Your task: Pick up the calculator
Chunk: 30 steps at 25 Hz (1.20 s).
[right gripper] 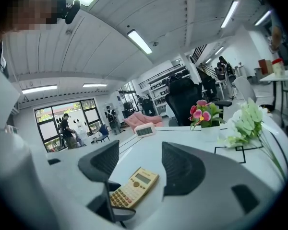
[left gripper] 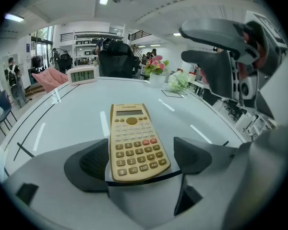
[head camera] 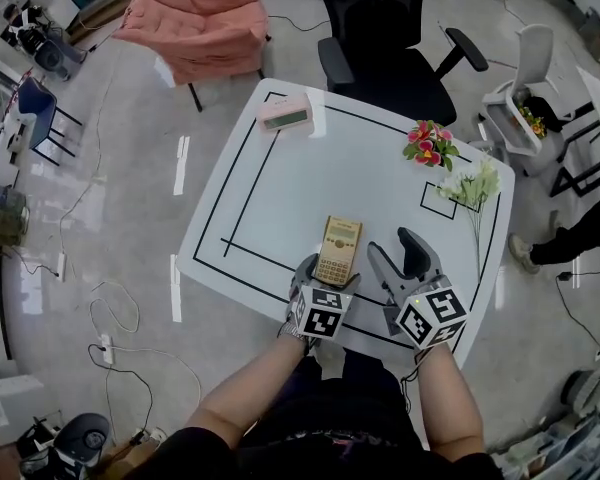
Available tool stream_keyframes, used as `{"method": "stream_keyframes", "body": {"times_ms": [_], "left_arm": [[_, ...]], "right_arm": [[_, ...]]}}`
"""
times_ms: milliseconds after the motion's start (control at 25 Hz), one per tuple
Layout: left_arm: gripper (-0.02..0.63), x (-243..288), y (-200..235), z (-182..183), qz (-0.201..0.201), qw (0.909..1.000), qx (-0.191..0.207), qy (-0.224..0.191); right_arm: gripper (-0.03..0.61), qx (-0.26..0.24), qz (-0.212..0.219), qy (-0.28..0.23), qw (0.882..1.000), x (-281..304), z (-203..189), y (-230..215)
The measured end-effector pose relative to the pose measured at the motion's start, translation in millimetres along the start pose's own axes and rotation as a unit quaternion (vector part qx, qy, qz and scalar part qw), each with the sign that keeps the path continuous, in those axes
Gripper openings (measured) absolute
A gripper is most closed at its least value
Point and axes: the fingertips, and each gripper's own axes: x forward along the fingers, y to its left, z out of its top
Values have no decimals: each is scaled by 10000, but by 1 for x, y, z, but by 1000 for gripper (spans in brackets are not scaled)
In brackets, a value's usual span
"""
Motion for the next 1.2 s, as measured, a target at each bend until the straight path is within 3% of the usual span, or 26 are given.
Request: {"method": "stream_keyframes", "body": {"times_ms": [360,600,1000,1120,1200], "left_arm": [[383,3,8,-1,296,9995,-82,6],[370,1,9,-1,148,9996,-240,-41],[352,-6,15,7,-360,9953,-850,-308],[295,-5,16,4,-412,9963,-722,-208],[299,-4,16,3,-446,9967,-650,-166]], "right_arm": [[264,286,89,231,9993,9,-17,-13],[265,496,188,407,9978,16,-30,-17],[265,979,302,739,9920,32,-56,-21],[264,1080,326,876,9898,37,-67,-23],[265,1138,324,933,9886,39,-73,-24]]}}
